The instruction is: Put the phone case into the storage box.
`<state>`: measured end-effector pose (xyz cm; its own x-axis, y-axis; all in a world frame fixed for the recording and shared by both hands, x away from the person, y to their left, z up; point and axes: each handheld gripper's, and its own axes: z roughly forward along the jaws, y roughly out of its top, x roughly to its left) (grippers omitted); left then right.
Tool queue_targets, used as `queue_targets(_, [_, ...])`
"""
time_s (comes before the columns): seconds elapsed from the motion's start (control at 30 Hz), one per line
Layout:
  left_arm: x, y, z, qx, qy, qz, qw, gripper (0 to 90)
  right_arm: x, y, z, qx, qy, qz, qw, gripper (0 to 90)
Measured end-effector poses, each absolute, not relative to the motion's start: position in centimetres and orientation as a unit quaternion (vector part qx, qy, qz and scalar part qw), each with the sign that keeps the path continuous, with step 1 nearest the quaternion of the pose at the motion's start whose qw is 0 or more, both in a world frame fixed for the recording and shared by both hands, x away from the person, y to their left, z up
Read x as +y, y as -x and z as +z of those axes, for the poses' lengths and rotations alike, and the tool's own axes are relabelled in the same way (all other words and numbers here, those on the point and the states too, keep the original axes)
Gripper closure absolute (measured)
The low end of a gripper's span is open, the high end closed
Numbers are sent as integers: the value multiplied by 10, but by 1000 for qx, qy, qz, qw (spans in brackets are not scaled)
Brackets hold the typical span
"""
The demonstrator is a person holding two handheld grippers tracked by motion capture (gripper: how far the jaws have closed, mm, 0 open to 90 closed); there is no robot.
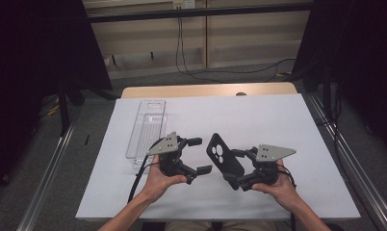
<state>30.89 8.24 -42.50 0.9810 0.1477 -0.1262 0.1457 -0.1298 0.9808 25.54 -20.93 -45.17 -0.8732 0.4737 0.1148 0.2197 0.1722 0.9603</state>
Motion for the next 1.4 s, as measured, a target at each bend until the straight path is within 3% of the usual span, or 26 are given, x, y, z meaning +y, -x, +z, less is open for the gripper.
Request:
queue_targets(0.73, [65, -317, -421, 63, -734, -47, 675, 32, -207, -254, -448, 752, -210, 619, 80, 142])
queue_targets(1.4, [58, -327, -425, 27, -748, -86, 658, 54, -205, -254, -450, 755, -199, 623, 51, 141])
